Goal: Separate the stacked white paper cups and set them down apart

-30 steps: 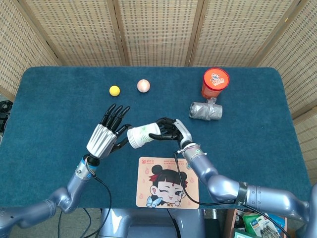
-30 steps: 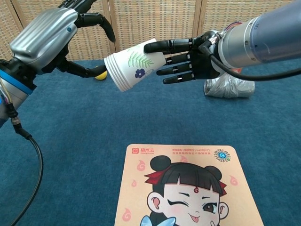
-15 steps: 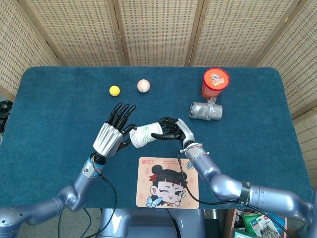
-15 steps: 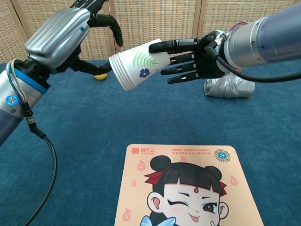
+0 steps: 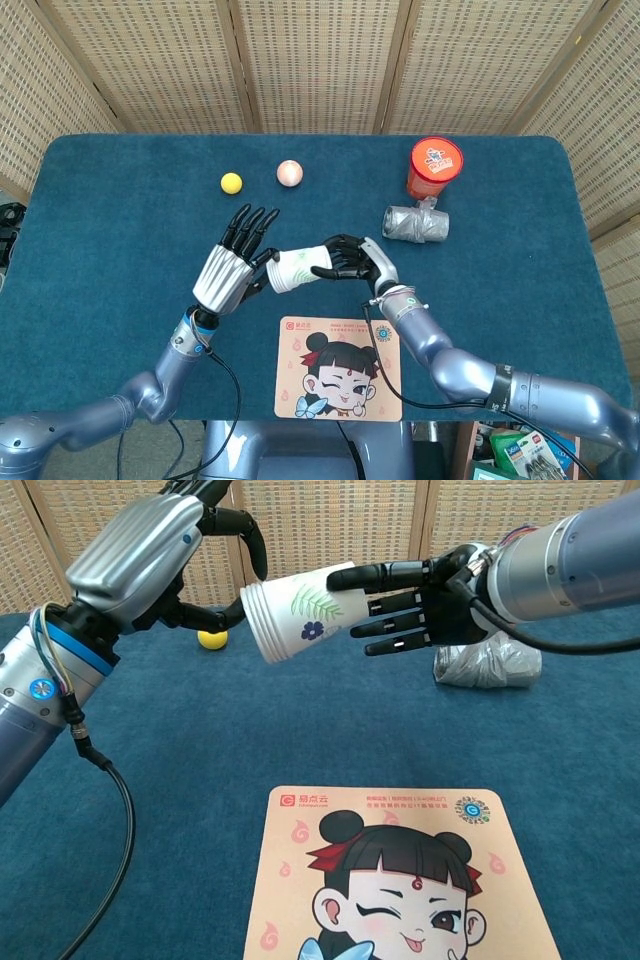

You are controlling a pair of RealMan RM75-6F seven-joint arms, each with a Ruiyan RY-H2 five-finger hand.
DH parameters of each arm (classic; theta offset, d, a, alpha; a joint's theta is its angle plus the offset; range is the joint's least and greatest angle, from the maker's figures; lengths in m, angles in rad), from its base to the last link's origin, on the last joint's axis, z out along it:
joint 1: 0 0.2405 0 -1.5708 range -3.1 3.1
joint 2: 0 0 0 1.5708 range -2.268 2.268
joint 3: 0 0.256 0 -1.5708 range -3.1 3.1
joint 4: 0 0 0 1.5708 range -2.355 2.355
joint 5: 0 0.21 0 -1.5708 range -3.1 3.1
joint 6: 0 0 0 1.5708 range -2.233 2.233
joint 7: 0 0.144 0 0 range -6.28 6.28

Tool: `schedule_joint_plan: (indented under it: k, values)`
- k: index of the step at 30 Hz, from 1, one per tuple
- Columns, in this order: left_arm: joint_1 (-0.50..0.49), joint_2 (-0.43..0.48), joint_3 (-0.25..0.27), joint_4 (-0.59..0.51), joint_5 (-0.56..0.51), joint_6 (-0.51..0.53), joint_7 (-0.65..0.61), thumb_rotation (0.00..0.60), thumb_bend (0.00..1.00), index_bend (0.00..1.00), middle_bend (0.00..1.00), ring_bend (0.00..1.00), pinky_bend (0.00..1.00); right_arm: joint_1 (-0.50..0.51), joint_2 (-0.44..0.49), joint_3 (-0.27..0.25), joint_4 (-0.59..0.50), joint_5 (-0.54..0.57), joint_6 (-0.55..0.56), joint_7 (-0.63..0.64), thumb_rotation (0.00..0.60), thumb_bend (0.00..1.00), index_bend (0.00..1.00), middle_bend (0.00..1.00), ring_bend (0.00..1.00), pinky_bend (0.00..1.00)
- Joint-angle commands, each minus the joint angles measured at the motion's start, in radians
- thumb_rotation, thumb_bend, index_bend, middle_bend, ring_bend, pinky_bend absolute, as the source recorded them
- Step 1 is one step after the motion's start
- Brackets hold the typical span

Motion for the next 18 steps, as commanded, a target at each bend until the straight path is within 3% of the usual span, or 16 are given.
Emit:
schedule_joint_plan:
  k: [1,18]
  values:
    - [-0.001,-0.015,-0.003,0.005,-0.009,0.008,-0.002,0.600,0.45,0.52,0.00,0.00,0.00,-0.002,0.002,-0.004,0.003,-0.001,-0.002,0.004,0.600,0.48,0.58,0.63,0.49,0.57]
    - [-0.026,-0.045,-0.011,0.034,-0.032,0.015,-0.017,0.600,0.45,0.52,0.00,0.00,0.00,-0.012,0.024,-0.014,0.013,-0.011,-0.029,0.027,0.600,0.49,0.58,0.63,0.49,0.57]
